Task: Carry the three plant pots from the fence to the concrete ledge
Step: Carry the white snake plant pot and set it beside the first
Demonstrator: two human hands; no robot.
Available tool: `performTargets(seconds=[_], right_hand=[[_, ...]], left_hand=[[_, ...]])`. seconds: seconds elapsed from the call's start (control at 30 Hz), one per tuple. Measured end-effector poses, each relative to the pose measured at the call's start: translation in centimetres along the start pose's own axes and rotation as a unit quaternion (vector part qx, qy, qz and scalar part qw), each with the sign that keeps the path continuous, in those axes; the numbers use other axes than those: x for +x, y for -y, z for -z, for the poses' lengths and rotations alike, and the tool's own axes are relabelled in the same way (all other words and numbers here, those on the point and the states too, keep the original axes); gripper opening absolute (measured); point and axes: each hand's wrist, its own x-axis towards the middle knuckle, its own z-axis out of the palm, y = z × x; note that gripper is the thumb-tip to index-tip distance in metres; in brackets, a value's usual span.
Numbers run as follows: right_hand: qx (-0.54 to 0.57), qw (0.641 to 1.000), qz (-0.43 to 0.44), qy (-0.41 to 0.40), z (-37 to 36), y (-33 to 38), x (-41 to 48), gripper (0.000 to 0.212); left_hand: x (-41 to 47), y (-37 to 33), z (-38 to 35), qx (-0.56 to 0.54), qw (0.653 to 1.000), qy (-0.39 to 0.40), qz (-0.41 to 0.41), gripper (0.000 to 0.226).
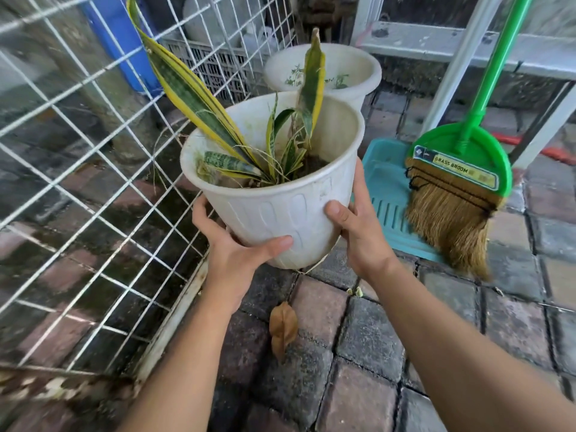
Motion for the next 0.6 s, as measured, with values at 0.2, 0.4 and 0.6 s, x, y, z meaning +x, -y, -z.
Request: performTargets(seconds=[0.2, 0.4, 0.6], right_hand=[[-0.025, 1.000, 0.011, -0.001, 0.8, 1.9, -0.4, 0.134], [-0.031, 0.998, 0.051, -0.023, 0.7, 3.7, -0.4, 0.119], [-0.021, 0.995, 0.098, -0.021, -1.3, 12.8, 1.6, 0.091]], left_hand=[[-0.8, -2.4, -1.5, -0.009, 1.000, -0.008, -0.018, 0.134], [0.3, -4.6, -2.2, -0.009, 1.000, 0.014, -0.022, 0.134], [2.4, -15.0, -5.6, 0.004, 0.999, 0.025, -0.034, 0.135]])
